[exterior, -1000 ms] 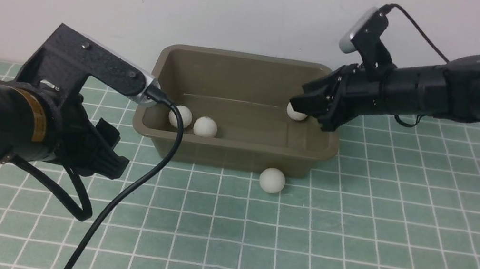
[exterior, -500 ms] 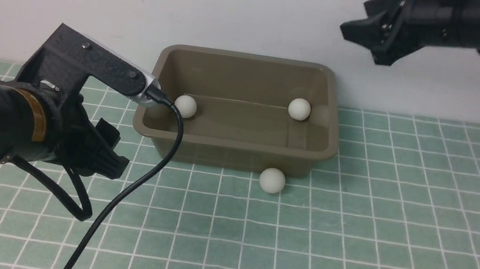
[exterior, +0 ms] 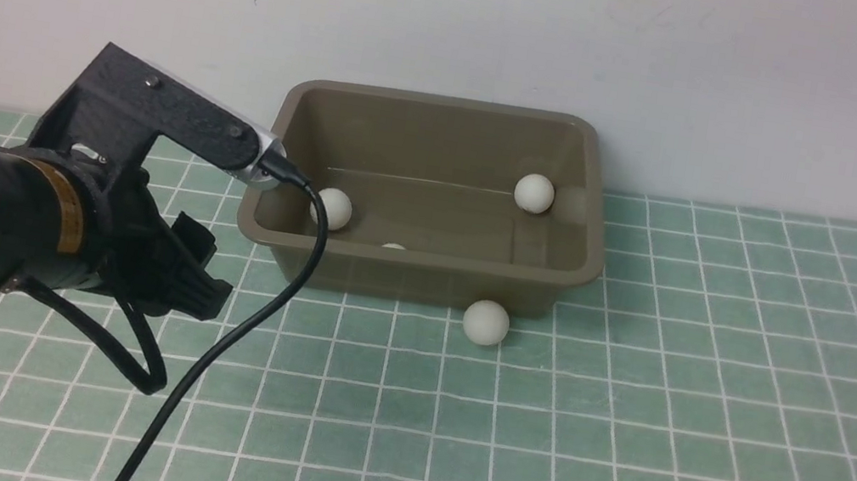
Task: Put the table tennis balls in the box on the green coffee tablecloth.
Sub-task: 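Reach for and grasp a ping pong ball on the table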
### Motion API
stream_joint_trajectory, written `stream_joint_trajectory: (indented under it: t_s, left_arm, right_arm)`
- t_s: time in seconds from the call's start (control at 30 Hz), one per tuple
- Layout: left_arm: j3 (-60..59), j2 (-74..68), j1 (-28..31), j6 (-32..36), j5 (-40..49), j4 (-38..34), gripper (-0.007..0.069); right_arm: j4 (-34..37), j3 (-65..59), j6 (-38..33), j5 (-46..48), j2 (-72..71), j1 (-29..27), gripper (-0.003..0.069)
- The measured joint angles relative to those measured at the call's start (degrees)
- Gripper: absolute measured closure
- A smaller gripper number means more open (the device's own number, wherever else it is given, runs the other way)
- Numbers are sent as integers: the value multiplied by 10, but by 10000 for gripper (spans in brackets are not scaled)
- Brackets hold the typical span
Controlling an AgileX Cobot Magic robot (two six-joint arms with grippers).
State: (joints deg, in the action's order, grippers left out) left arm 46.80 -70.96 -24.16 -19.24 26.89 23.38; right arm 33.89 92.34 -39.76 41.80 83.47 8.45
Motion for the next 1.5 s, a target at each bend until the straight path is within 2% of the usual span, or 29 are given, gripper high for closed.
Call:
stream_joint_trajectory:
  t_s: [0.03, 0.1, 0.27, 0.4, 0.57, 0.77, 0.9, 1.13, 1.5]
  left_arm:
    - [0, 0, 0, 0, 0, 0, 209]
    - [0, 0, 0, 0, 0, 0, 209]
    - [0, 0, 0, 0, 0, 0, 209]
    - [0, 0, 0, 0, 0, 0, 209]
    - [0, 0, 0, 0, 0, 0, 209]
    - [0, 0, 0, 0, 0, 0, 209]
    - [0, 0, 0, 0, 0, -1, 209]
    - [0, 0, 0, 0, 1, -1, 209]
    - [0, 0, 0, 9, 1, -1, 209]
  right_arm:
    - [-15, 0, 44, 29, -10, 0, 258]
    - [-28, -2, 83, 66, -22, 0, 258]
    - [-37, -43, 117, 95, -47, 0, 258]
    - [-36, -132, 135, 91, -73, 3, 259]
    - [-26, -297, 136, 7, -110, 54, 259]
    - [-11, -429, 133, -145, -72, 175, 259]
    - [26, -428, 133, -227, 3, 211, 259]
    - [99, -384, 131, -318, 147, 220, 259]
    - [136, -278, 130, -316, 270, 221, 164]
